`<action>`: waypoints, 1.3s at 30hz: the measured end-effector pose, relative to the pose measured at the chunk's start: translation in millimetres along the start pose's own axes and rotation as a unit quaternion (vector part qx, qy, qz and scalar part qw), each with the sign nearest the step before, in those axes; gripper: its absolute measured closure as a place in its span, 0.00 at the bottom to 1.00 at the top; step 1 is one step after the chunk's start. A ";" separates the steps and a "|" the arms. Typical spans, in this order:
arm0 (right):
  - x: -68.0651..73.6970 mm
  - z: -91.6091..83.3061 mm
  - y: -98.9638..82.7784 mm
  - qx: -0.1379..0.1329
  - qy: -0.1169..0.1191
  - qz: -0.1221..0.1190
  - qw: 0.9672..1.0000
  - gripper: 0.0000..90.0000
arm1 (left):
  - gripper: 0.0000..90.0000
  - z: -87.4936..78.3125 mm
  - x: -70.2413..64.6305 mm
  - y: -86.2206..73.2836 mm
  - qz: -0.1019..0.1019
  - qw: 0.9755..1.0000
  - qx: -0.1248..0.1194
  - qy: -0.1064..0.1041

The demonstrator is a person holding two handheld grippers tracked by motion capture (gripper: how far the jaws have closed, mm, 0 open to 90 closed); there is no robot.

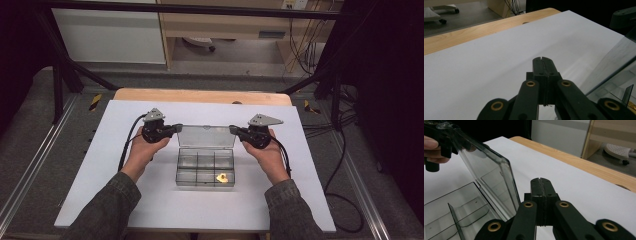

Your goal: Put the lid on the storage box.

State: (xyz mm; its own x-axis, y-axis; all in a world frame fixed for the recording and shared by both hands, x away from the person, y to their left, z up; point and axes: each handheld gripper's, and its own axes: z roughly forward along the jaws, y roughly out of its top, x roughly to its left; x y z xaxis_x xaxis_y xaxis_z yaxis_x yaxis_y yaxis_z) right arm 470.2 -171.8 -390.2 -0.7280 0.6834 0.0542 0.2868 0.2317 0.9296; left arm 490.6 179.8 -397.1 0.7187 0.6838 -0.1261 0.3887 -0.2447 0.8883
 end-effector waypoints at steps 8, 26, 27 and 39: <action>0.9 0.0 -0.3 0.003 0.001 -0.001 1.000 1.00 | 1.00 -1.7 -2.8 0.5 0.002 1.000 0.002 -0.005; 6.6 -7.1 0.4 0.006 0.000 -0.004 1.000 1.00 | 1.00 -12.5 -14.7 -4.2 0.004 1.000 0.002 -0.016; 7.4 -7.9 0.8 0.005 0.000 -0.006 1.000 1.00 | 1.00 -13.9 -16.2 -3.9 0.007 1.000 0.001 -0.015; 16.0 -15.2 6.6 -0.003 -0.003 -0.008 1.000 0.99 | 1.00 -25.7 -31.5 1.1 0.018 0.999 -0.014 -0.025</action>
State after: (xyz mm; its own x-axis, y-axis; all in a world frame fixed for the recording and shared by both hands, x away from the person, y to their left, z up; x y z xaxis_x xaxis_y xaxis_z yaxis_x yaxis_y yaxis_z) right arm 451.1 -169.9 -377.7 -0.7280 0.6845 0.0377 0.2724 0.2384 0.9322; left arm 453.7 175.7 -380.8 0.7603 0.6392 -0.1153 0.3465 -0.2490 0.9044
